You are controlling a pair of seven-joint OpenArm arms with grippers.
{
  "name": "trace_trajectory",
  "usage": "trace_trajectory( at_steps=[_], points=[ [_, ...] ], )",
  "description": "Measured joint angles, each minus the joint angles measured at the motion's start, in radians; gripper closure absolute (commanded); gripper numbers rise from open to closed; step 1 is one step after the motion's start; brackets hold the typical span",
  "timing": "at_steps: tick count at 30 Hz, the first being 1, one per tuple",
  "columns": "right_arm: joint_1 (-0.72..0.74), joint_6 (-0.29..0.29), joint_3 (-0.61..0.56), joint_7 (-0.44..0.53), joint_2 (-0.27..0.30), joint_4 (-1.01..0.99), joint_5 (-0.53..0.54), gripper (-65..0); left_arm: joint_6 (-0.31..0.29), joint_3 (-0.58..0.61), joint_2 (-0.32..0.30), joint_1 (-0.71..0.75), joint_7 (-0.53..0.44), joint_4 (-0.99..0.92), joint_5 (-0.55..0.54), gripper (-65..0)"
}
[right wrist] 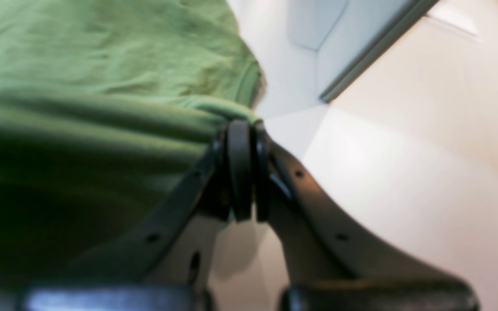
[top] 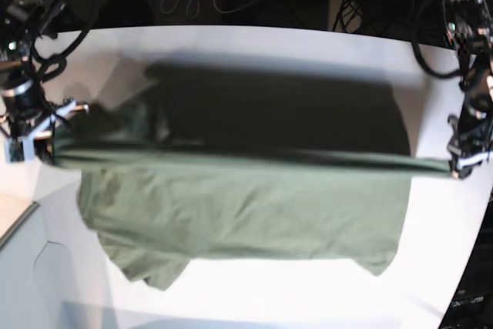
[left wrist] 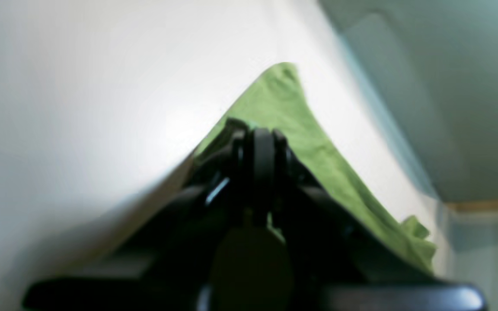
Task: Layout the t-shirt on the table in an organized manner, then fold the t-shirt properly
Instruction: 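Swing the shirt down and lay it flat with both grippers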
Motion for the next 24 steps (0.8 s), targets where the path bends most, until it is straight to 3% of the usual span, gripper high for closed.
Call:
trace_trajectory(
  at_steps=[6, 24],
  points=[
    [-0.130, 0.000, 0.013, -0.013, -0.039, 0.000, -0.013, 0.0, -0.003, -0.011, 0.003, 0.098, 0.005, -0.015, -0.009, -0.4],
    [-0.285, 0.000, 0.005, -0.005, -0.048, -0.023, -0.006, 0.0, -0.004, -0.013, 0.002, 0.294, -0.008, -0.082, -0.011, -0.4]
  ],
)
